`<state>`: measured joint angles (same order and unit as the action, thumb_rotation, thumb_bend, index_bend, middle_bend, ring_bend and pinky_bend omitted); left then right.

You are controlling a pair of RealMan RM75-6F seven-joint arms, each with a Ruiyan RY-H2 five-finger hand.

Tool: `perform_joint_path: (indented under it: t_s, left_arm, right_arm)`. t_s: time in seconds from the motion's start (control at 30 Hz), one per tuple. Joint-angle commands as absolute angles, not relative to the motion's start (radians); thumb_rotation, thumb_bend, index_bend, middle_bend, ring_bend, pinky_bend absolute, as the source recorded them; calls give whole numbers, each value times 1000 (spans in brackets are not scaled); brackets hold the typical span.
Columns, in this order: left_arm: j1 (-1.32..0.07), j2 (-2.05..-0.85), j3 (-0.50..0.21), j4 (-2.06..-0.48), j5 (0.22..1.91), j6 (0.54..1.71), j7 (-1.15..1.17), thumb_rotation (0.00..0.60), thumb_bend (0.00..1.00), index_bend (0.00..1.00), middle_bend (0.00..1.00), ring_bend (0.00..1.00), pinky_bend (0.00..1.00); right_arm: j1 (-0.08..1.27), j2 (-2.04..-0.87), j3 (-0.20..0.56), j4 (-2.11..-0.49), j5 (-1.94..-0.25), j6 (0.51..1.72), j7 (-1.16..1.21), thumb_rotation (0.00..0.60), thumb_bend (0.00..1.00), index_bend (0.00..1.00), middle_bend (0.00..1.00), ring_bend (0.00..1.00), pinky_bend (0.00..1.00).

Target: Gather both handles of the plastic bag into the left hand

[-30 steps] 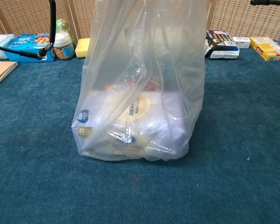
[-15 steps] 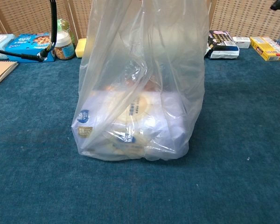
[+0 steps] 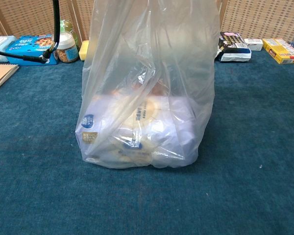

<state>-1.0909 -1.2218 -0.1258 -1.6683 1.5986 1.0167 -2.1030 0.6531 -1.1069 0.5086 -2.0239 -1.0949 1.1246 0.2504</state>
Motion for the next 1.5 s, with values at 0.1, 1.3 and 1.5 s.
perform_joint_path:
  t_s: [0.1,1.3,1.5]
  left_arm:
    - [-1087,-1223,-136,-1664,1605,1025,-2150,0,113,286,255,130,225]
    - [-1052,-1187,-243,-1746,1498,982,-2315,248,289,492,497,418,477]
    - [-1049,-1176,-268,-1762,1491,963,-2315,343,361,580,586,498,539]
  right_arm:
    - [600,-1074,500,-2047,-1153,1178,293,600,195,286,253,157,40]
    - [511,-1072,479,-1829,-1063,1236,332,600,228,349,312,233,133]
    - [508,-1085,424,-1782,-1111,1237,245,600,242,471,427,399,303]
